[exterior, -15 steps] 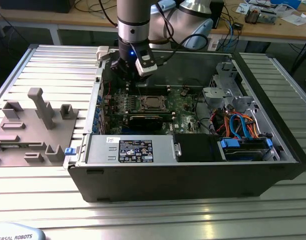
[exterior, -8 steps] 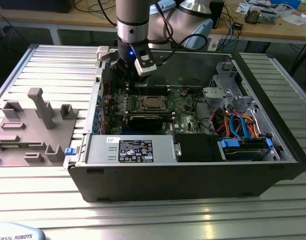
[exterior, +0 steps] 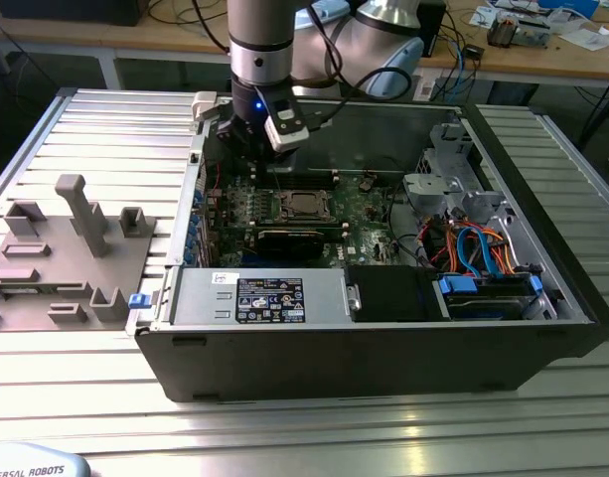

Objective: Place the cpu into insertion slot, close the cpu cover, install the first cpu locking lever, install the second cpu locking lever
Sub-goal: 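Install the first cpu locking lever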

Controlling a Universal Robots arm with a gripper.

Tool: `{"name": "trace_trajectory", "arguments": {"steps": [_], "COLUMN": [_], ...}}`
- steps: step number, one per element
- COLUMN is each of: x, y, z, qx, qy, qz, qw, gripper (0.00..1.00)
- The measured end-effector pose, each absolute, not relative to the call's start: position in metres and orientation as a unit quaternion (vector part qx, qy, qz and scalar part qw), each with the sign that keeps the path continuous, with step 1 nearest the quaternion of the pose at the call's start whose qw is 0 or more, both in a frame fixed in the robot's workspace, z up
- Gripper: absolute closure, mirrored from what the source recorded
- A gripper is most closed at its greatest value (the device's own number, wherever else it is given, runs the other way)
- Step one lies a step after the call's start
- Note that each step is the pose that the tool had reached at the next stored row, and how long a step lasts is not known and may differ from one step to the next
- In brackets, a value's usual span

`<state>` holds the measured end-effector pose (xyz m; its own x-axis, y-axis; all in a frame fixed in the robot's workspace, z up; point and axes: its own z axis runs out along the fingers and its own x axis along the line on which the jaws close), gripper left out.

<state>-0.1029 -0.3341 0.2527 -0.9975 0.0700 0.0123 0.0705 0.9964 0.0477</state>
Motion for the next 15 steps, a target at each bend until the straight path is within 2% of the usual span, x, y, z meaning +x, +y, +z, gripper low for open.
{"name": "trace_trajectory", "arguments": {"steps": [15], "x": [-0.104], "y": [-0.318], "z": [0.252], "qx": [-0.033], "qy": [-0.999], "qz": [-0.036], "qw": [0.006], "gripper": [0.89]}}
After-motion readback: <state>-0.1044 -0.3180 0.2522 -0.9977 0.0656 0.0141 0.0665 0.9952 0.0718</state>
